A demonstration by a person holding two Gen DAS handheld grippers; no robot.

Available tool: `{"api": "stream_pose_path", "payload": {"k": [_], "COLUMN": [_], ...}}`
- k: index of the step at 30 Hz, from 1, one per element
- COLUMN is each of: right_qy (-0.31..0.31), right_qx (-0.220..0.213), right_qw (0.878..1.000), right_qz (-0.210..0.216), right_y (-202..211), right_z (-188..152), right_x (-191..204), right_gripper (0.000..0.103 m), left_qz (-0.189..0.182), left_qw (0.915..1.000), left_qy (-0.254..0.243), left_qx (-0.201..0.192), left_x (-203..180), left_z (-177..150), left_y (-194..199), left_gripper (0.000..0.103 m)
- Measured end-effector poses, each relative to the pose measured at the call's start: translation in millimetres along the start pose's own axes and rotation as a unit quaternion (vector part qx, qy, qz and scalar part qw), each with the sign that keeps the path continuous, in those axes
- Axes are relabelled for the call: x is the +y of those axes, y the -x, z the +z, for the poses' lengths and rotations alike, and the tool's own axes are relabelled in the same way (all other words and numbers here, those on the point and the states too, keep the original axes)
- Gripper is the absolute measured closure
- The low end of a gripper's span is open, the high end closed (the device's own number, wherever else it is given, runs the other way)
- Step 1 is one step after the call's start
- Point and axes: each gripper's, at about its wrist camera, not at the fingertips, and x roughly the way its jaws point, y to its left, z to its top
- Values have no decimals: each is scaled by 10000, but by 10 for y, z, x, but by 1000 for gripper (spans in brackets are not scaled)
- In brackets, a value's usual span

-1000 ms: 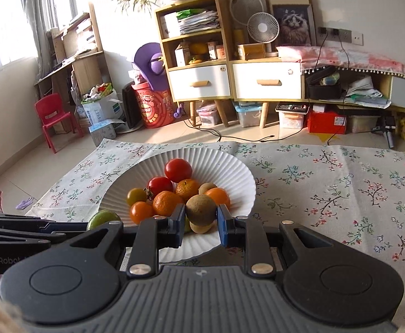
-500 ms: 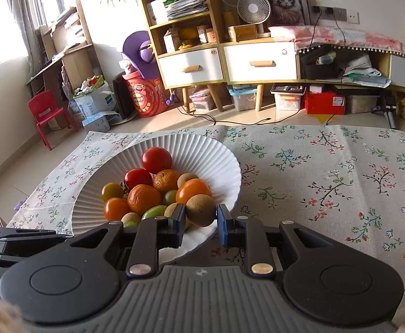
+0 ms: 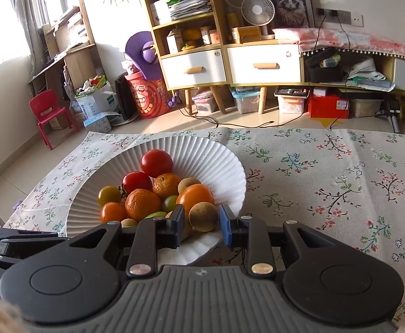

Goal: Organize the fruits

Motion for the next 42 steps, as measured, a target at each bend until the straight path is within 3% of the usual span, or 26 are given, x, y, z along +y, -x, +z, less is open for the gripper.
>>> {"api": "stream_pose_path", "payload": {"k": [4, 10, 19, 25, 30, 34, 42], "right_qy": [-54, -274, -444, -614, -874, -1049, -996], "right_qx": [-65, -197, -79, -63, -66, 213, 340], "right_qw": [9999, 9992, 9979, 9958, 9923, 9894, 9866], "right_qz": [-75, -192, -458, -671, -874, -977, -1249], "right_y": [61, 159, 269, 448, 604, 623, 734], "right_z": [24, 56, -40, -95, -265, -366, -474], "right_x": [-28, -86, -78, -25, 23, 57, 182], "right_gripper": [66, 48, 33, 25, 17, 14, 8], "left_qz": [105, 207, 447, 833, 1097, 1247, 1642], "left_qw": [9999, 9994, 9988, 9962, 9939, 9919, 9860], "left_qy": [-84, -249, -151, -197, 75, 110, 172], "left_qx": [19, -101, -142, -157, 15, 236, 238], "left_x": [-31, -96, -68, -73, -41, -66, -88], "left_z": [12, 13, -49, -142, -243, -340, -548], "left_y": [34, 112, 302, 472, 561, 579, 722], "left_gripper": [49, 31, 15, 7, 7, 7, 7]}}
